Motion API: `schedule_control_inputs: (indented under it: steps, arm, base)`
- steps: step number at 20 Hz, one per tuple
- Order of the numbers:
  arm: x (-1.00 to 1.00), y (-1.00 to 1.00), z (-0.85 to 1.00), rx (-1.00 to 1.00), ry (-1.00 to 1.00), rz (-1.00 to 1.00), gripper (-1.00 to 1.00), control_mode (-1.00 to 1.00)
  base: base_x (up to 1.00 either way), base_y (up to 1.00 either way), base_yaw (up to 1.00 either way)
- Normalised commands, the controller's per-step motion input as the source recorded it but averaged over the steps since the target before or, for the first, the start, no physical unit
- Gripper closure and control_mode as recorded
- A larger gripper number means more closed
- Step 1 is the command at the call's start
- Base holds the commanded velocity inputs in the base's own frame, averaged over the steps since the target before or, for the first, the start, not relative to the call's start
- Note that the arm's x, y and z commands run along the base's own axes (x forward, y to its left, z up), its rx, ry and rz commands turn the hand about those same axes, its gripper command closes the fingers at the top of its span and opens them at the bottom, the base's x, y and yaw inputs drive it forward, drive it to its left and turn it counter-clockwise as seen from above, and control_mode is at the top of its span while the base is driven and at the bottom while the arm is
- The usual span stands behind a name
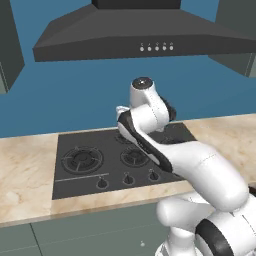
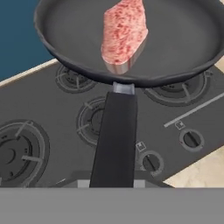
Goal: Pick up the pan with the steak in it and place it on the dining table. Then place the steak on the plate.
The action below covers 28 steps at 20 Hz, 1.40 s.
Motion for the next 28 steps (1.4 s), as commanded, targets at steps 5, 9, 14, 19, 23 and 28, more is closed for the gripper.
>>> schedule_control_inputs:
  steps: [5,9,14,19,23,28]
  arm:
    - [-0.98,-0.26,0.2,0.01,0.0,0.11,1.0,-1.0]
    - [-0.9,-0.17,0.09,0.0,0.0,0.16,1.0,-1.0]
    - [-0.82,-0.17,-0.02,0.0,0.01,0.19,1.0,-1.0]
    - [-0.39,-0.01,-0.06,-0.05,-0.19,0.1,1.0,-1.0]
    - [-0.02,0.0,0.0,0.0,-0.04,0.0,1.0,-1.0]
    - [-0.02,0.0,0.0,0.0,0.0,0.0,1.0,1.0]
  base:
    - [0.0,0.0,0.0]
    - [0.0,0.0,0.0]
    - [0.0,0.0,0.0]
    - [0.0,0.0,0.0]
    - [0.0,0.0,0.0]
    - [-0.77,0.0,0.0]
